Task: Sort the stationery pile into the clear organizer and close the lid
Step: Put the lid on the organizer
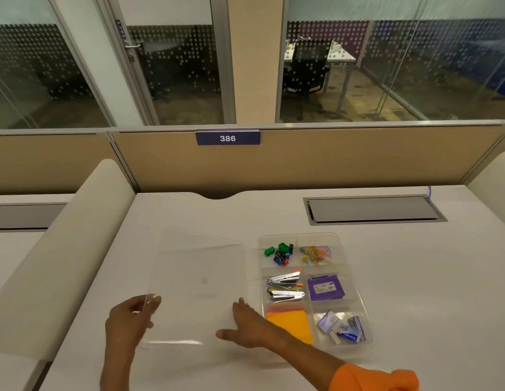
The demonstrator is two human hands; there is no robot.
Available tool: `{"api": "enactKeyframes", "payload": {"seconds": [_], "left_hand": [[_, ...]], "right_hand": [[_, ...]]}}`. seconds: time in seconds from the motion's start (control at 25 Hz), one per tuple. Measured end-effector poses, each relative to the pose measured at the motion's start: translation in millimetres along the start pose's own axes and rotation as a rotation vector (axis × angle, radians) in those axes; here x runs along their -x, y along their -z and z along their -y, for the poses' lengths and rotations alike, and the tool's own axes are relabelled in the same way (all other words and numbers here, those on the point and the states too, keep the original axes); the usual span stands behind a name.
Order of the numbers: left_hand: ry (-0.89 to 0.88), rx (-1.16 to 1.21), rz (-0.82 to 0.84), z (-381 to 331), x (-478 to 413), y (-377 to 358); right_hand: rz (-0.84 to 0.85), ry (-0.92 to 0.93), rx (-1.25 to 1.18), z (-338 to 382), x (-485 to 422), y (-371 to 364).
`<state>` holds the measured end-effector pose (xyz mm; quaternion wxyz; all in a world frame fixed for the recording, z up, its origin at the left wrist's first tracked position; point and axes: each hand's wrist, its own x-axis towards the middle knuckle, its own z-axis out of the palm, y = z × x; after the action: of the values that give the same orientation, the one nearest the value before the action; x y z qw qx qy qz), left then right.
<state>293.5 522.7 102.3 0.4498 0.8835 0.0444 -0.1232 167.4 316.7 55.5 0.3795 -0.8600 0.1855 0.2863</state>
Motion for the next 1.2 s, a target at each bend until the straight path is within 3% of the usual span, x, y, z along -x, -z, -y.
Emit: {"api": "enactKeyframes", "payload": {"seconds": [0.32, 0.44, 0.64, 0.76, 0.84, 0.92, 1.0, 1.04, 1.12, 1.2], "left_hand": [[-0.223, 0.197, 0.015, -92.7, 64.2, -29.3], [-0.361, 0.096, -0.033, -119.0, 89.8, -52.2], [-0.611, -0.215, -0.033, -147.1, 137.8, -101.2], [-0.673, -0.169, 0.106, -146.9, 145.7, -114.3], [-0.689, -0.077, 0.062, -129.5, 132.5, -117.4], [-0.621, -0.193, -0.087, -98.1, 104.4, -124.1], [-0.401, -0.287, -0.060, -64.2, 75.8, -128.0], [-0.284, -0.196, 0.041, -53.8, 68.1, -131.1], [-0.115, 0.203, 0.269, -47.1, 66.1, -142.6], [-0.054, 0.503, 0.381, -48.5, 74.8, -157.1]], "right_hand": [[-0.420, 0.159, -0.486, 60.4, 46.2, 69.8], [-0.409, 0.163, -0.683, 72.0, 63.2, 102.2], [-0.618, 0.086, -0.456, 50.1, 80.7, 142.5], [-0.600, 0.046, -0.594, 18.2, 96.9, 157.7], [-0.542, 0.069, -0.801, -8.1, 113.6, 164.3], [-0.532, 0.071, -0.885, -37.9, 130.2, 169.9], [-0.601, 0.057, -0.884, -68.9, 137.7, 172.7], [-0.628, 0.050, -0.904, -83.7, 138.3, 172.7], [-0.645, 0.039, -0.973, -110.0, 134.4, 169.6], [-0.666, 0.007, -0.956, -133.9, 124.4, 163.3]]}}
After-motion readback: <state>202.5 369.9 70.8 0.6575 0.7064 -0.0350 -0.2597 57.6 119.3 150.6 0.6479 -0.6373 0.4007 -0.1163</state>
